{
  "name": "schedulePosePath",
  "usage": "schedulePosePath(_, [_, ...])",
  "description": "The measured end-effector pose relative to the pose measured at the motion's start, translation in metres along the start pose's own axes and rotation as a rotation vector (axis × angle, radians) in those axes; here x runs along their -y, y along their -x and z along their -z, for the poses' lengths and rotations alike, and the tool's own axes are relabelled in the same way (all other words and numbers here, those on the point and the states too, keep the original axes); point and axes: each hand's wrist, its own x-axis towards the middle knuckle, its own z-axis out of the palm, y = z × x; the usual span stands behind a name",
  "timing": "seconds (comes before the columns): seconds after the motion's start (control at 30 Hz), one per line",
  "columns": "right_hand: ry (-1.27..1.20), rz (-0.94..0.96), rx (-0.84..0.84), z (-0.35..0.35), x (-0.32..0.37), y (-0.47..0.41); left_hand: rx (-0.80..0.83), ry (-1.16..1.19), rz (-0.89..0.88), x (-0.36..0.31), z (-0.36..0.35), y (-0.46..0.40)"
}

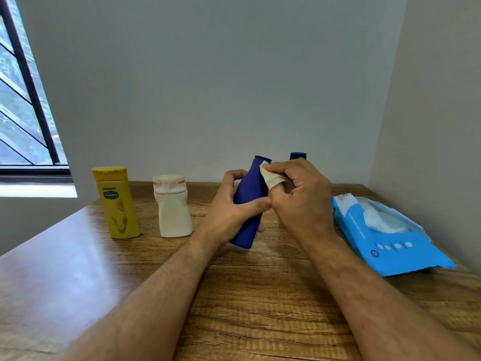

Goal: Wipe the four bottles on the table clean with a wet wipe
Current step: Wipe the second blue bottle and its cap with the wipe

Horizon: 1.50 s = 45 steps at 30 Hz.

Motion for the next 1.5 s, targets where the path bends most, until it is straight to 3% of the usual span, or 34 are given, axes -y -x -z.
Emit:
schedulePosePath(0.23, [-0.044,-0.010,0.046,0.001,-0.001,0.000,-0.046,-0.054,-0.038,0.000,0.001,-0.002])
schedulePosePath(0.47, [-0.046,0.028,-0.146,0.003,-0.004,-0.003,-0.072,-0.017,-0.061,0.006,0.004,-0.007])
schedulePosePath(0.67, [-0.033,0.173,0.028,-0.001,-0.001,0.000,-0.071,-0.215,-0.116,0.010,0.008,-0.007])
schedulePosePath(0.9, [-0.003,0.125,-0.026,0.002,-0.004,-0.002,-0.073,-0.267,-0.124,0.006,0.008,-0.005])
schedulePosePath(1.0, [-0.060,0.160,0.051,0.001,-0.001,0.000,-0.071,-0.264,-0.135,0.006,0.009,-0.005])
schedulePosePath(1.23, [-0.140,-0.091,0.078,-0.002,-0.002,-0.002,-0.088,-0.024,-0.151,0.003,0.012,-0.004])
schedulePosePath(1.37, [-0.183,-0.113,0.098,-0.004,0.001,-0.001,-0.113,0.268,-0.104,0.003,0.012,-0.007])
schedulePosePath(1.5, [-0.237,-0.113,0.196,-0.006,0.004,0.001,-0.134,0.339,-0.017,0.001,0.008,-0.004])
